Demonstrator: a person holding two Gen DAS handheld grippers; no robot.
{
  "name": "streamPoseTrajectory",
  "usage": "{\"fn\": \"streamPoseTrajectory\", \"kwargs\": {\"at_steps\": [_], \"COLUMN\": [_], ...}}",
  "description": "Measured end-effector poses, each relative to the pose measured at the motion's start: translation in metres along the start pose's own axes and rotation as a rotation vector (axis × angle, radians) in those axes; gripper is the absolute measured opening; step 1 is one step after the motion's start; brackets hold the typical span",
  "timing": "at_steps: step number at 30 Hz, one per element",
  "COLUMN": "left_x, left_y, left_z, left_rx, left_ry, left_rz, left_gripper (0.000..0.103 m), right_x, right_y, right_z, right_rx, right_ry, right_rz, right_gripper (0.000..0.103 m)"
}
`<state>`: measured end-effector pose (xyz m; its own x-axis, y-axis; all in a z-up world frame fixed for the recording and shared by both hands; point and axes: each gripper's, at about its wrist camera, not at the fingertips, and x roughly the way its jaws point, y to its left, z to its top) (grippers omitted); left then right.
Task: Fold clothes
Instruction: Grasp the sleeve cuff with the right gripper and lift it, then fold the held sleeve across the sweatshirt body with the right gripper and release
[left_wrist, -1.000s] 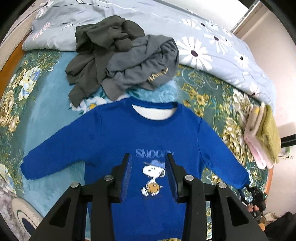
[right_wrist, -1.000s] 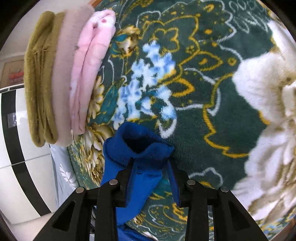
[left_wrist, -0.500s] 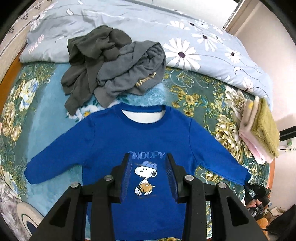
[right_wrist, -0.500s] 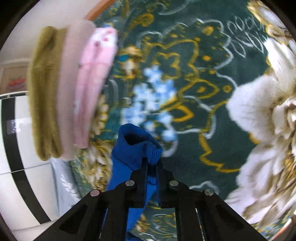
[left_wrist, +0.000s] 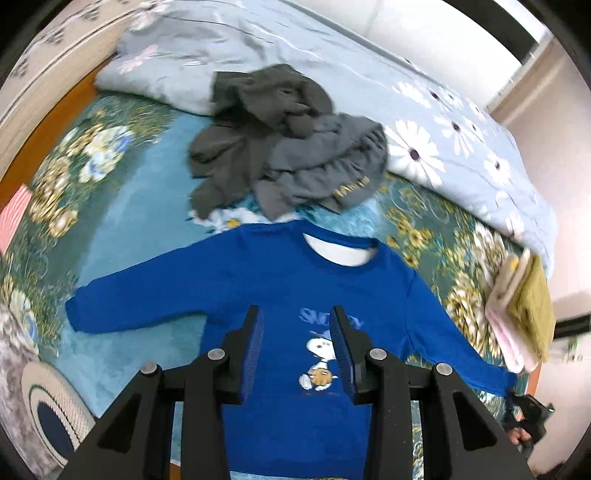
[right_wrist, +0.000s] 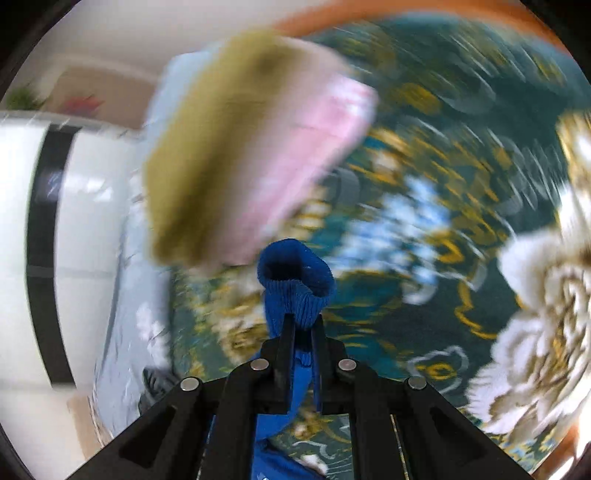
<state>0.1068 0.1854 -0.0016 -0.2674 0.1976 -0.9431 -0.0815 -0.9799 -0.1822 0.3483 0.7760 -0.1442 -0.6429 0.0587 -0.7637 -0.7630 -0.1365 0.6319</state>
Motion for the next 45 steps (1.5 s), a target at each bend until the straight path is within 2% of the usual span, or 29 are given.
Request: {"fn": "streamPoseTrajectory", "kwargs": {"at_steps": [4,9,13,19,22,26,31,39,45], "left_x": [-0.01,-0.016,-0.013,-0.008,-0.003,0.005,0.02,0.041,0.053], "left_y": [0.043,0.095,0.137,0.194,0.223,0.26,0.298,0.332,0.342], "left_z": [-0.002,-0.005,-0.003,0.0,0.001,0.001,0.002,0.008,0.013], "left_rx": [-0.087,-0.182,-0.241,-0.297,-0.288,-0.334,-0.375,-0.387,-0.389], "left_ry": [-0.024,-0.049,-0.049,-0.05,-0.051,-0.036,-0.004,0.038,0.061], "left_rz": [0.005,0.003,0.004,-0.006,-0.021,-0.022,-0.015,0.002,0.008], "left_gripper": [0.038,0.038,0.038,0.038,0.038,0.038,0.038,0.038,0.038], "right_x": [-0.015,-0.021,-0.007,0.043,0.073,0.111,0.163,0.213,0.235], "right_y": [0.082,0.193,0.267,0.321,0.332,0.337,0.327,0.313,0.288], "right_z": [-0.006,-0.056,-0.131,-0.251,-0.31,-0.377,-0.434,-0.501,-0.525], "right_rx": [-0.173,-0.409,-0.605,-0.775,-0.844,-0.949,-1.033,-1.16,-1.185], "right_ry": [-0.029,-0.016,0.05,0.179,0.236,0.3,0.373,0.446,0.491], "right_rz": [0.082,0.184,0.202,0.159,0.106,0.027,-0.095,-0.21,-0.286], "right_gripper": [0.008,0.008,0.008,0.008,0.008,0.008,0.008,0.008,0.008]}}
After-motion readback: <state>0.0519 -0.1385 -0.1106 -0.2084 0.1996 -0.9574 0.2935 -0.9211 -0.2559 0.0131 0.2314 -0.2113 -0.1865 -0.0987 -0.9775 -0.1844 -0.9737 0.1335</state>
